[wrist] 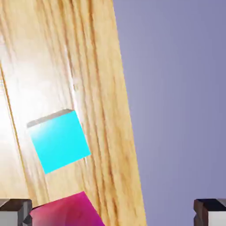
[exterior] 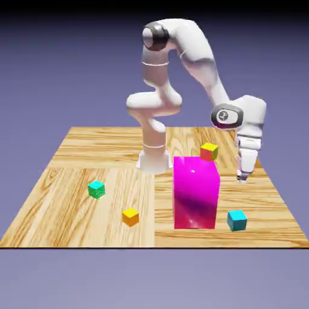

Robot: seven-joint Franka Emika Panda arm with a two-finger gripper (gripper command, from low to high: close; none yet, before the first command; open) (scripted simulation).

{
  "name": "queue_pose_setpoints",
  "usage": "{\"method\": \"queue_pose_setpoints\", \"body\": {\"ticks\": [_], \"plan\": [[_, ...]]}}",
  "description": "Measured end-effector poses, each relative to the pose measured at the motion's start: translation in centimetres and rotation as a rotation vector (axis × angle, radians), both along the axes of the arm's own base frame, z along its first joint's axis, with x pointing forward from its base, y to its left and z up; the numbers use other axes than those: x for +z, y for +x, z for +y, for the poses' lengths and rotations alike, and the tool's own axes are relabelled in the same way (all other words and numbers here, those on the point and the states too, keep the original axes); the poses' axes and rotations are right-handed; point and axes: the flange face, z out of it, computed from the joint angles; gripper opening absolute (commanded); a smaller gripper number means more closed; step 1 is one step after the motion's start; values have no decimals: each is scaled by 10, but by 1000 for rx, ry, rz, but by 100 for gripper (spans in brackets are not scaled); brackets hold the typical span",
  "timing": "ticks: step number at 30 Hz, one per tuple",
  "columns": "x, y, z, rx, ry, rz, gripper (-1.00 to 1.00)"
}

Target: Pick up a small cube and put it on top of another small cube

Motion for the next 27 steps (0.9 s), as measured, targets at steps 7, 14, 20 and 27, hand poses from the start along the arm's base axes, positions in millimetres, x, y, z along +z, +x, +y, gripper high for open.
{"method": "queue_pose_setpoints", "body": {"ticks": [7,14,20,27], "plan": [[-58,8,37,150,-188,174,0],[-131,22,27,180,-272,292,0],[-112,21,33,179,-271,295,-100],[-49,104,-45,-113,-258,143,-100]]}}
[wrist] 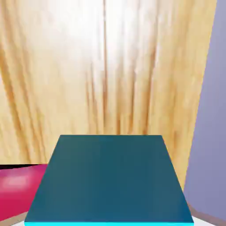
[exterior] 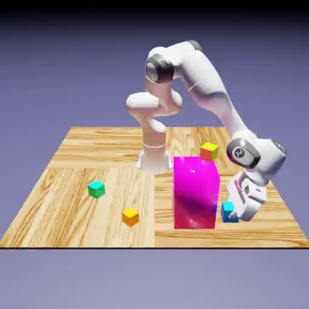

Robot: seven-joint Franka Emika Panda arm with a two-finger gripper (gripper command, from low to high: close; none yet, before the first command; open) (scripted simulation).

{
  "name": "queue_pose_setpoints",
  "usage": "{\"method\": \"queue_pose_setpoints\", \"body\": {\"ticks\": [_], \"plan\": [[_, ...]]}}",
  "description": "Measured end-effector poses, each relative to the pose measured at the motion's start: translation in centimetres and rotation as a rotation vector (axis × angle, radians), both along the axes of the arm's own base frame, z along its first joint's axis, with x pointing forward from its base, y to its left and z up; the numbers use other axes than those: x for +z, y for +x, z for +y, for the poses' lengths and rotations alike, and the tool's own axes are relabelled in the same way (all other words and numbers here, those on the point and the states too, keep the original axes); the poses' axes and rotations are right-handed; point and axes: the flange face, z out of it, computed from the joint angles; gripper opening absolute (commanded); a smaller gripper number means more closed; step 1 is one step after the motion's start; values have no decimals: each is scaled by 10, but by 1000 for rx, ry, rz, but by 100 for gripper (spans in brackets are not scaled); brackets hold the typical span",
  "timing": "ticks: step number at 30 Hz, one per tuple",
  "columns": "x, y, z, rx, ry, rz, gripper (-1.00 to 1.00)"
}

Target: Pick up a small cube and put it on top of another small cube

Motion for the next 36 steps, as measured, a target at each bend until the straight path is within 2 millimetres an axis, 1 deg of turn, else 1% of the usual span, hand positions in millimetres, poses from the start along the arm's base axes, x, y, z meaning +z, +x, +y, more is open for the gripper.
{"method": "queue_pose_setpoints", "body": {"ticks": [2,3,5,6,8,10,13,16,18,20,21,22,23,26,27,28,31,34,35,36], "plan": [[34,28,-16,-55,-11,-143,-100],[49,39,-31,-84,-19,-199,-100],[58,49,-99,-159,-53,-210,-100],[63,51,-134,-197,-68,-214,-100],[73,48,-202,-278,-93,-218,-100],[67,32,-252,-332,-103,-169,-100],[58,0,-320,-414,-104,-93,-100],[47,-43,-387,-514,-87,-17,-100],[40,-76,-421,-572,-66,30,-100],[33,-111,-449,-630,-37,75,-100],[26,-130,-462,-660,-18,108,-100],[18,-150,-471,-685,3,146,-100],[11,-165,-470,-685,24,181,-100],[13,-219,-498,-799,94,164,-100],[13,-235,-505,-835,115,157,-100],[13,-235,-505,-835,115,157,-100],[-19,-243,-514,-844,109,155,-100],[-50,-253,-518,-839,114,157,-100],[-52,-252,-517,-834,114,157,100],[-52,-252,-517,-834,114,157,100]]}}
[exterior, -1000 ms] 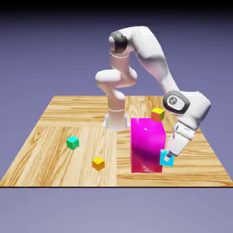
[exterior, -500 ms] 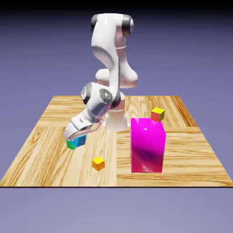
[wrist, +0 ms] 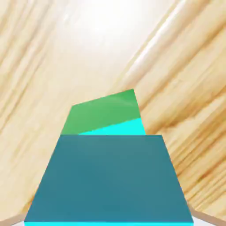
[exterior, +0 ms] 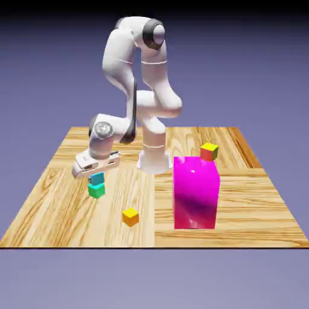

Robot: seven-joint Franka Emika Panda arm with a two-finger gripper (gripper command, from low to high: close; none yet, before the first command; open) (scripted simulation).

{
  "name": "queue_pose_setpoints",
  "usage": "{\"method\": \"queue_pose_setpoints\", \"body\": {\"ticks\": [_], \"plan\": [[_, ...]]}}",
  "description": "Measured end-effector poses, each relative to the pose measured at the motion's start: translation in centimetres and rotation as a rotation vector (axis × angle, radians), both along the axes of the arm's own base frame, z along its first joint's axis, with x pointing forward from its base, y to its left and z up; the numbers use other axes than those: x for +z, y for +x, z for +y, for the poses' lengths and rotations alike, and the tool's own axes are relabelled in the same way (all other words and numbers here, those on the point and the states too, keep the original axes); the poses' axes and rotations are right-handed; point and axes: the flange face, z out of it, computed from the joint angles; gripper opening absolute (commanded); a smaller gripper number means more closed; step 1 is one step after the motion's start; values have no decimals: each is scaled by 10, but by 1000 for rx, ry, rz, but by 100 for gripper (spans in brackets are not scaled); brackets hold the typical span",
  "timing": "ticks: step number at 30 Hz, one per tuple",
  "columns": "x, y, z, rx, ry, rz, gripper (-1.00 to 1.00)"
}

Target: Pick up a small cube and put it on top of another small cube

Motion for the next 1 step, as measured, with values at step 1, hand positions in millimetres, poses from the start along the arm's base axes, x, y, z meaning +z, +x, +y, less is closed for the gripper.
{"method": "queue_pose_setpoints", "body": {"ticks": [1], "plan": [[0,0,0,0,0,0,100]]}}
